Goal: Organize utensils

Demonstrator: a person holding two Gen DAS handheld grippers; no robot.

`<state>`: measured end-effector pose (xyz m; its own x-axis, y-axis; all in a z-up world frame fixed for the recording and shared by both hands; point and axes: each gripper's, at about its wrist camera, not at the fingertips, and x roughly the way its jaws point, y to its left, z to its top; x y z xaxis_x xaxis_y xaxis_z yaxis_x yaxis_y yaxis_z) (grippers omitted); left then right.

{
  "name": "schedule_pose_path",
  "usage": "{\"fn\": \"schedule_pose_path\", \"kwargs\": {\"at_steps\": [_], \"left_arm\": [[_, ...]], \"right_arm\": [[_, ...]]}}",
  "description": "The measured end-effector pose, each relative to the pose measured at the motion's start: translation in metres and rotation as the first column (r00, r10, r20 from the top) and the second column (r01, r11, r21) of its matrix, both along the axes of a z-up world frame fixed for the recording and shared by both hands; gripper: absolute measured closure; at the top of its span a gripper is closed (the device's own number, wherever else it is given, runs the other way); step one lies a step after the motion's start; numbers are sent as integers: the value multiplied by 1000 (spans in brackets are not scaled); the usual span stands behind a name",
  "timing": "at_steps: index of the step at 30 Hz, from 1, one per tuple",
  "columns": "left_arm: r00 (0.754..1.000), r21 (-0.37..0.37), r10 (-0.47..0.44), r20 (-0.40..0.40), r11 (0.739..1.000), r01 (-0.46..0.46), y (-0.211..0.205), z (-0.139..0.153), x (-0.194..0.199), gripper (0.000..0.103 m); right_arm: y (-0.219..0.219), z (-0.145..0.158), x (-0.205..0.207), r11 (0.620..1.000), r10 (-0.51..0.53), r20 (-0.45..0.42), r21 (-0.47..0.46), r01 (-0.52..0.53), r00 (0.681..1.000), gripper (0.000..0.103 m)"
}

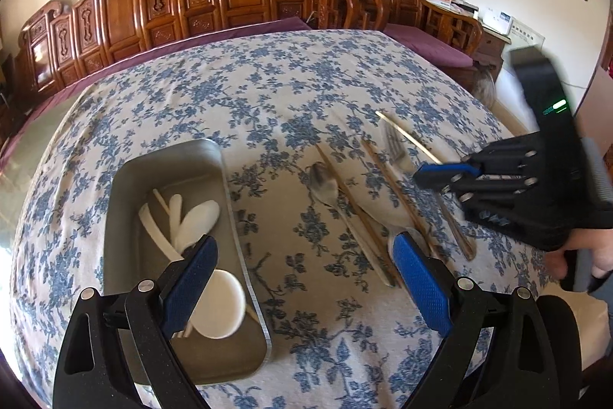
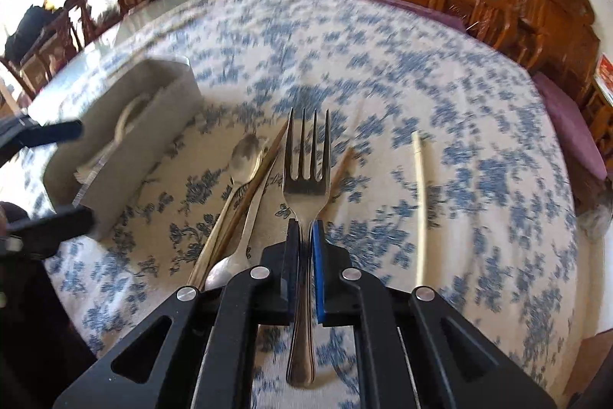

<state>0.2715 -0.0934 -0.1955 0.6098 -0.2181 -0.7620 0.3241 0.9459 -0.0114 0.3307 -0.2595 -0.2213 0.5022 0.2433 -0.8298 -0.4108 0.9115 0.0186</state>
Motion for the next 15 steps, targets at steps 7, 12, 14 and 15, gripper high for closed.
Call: {"fn": "schedule_pose_path", "kwargs": {"at_steps": [7, 12, 14, 15], "left_arm": [[999, 41, -35, 15, 999, 35, -25, 5, 3, 20], [999, 51, -29, -35, 998, 31, -36, -5, 21, 38], [998, 43, -18, -61, 999, 21, -38, -10, 32, 43], [997, 36, -10, -76, 999, 13, -39, -14, 38, 46]], "right_arm": [[-37, 13, -25, 996, -68, 30, 60, 66, 997, 95], [-60, 4, -25, 991, -110, 25, 84, 108, 994, 95], [-66, 0, -24, 989, -116, 15, 95, 114, 993, 95], [-67, -2, -24, 989, -115, 14, 91, 114, 993, 95]]}}
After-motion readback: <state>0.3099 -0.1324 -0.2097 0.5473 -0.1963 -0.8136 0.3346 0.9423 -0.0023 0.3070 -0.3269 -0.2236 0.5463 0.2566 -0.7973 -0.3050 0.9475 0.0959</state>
